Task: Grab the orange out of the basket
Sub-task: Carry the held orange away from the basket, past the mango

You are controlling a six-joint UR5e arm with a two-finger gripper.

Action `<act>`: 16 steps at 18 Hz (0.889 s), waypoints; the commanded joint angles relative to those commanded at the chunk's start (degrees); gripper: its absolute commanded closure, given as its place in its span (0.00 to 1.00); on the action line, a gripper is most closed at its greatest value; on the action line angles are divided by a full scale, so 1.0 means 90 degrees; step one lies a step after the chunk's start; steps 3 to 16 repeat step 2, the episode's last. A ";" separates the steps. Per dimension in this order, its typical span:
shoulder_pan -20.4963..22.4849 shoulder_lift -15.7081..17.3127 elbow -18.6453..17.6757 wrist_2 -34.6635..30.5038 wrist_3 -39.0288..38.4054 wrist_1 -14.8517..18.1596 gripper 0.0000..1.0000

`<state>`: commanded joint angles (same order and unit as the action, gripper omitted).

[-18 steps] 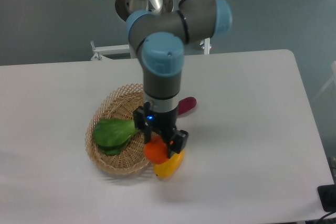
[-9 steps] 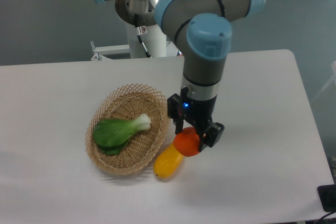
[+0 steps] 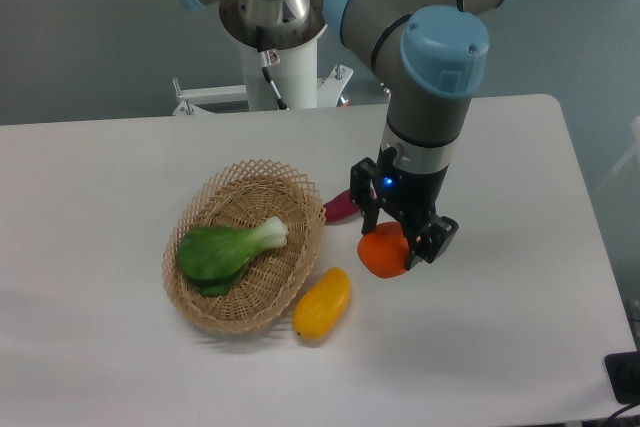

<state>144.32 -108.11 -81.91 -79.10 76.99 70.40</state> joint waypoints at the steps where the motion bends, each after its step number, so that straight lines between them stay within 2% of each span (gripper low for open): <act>1: 0.0000 0.0000 -0.0010 0.0000 0.0000 0.0000 0.56; 16: 0.0000 0.0000 -0.0010 -0.0010 0.0000 0.0000 0.56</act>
